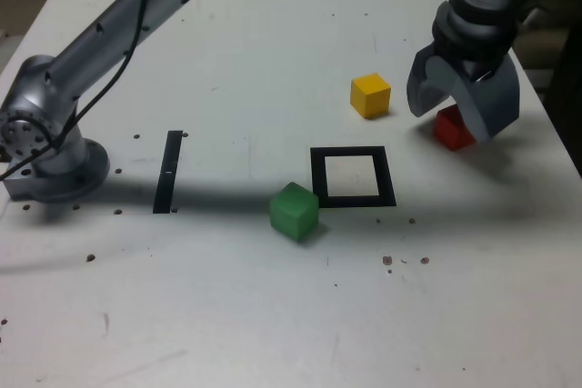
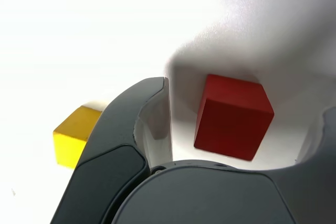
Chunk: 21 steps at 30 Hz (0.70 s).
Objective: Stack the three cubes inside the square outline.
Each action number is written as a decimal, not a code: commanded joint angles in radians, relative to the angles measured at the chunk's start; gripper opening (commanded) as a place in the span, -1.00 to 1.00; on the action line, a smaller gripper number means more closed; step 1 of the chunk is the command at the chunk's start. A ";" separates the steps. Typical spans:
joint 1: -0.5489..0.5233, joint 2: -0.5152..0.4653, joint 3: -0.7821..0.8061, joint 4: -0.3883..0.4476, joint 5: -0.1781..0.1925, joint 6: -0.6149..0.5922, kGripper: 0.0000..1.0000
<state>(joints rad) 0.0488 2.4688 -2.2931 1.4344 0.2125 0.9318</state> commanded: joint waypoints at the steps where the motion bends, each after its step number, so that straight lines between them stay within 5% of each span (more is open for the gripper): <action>1: -0.003 0.012 -0.007 -0.006 0.006 -0.009 0.71; 11: -0.018 0.016 -0.009 -0.026 0.047 -0.043 -0.03; 21: -0.020 0.017 -0.002 -0.026 0.045 -0.039 -0.09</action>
<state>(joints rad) 0.0316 2.4811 -2.2960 1.4078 0.2580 0.8909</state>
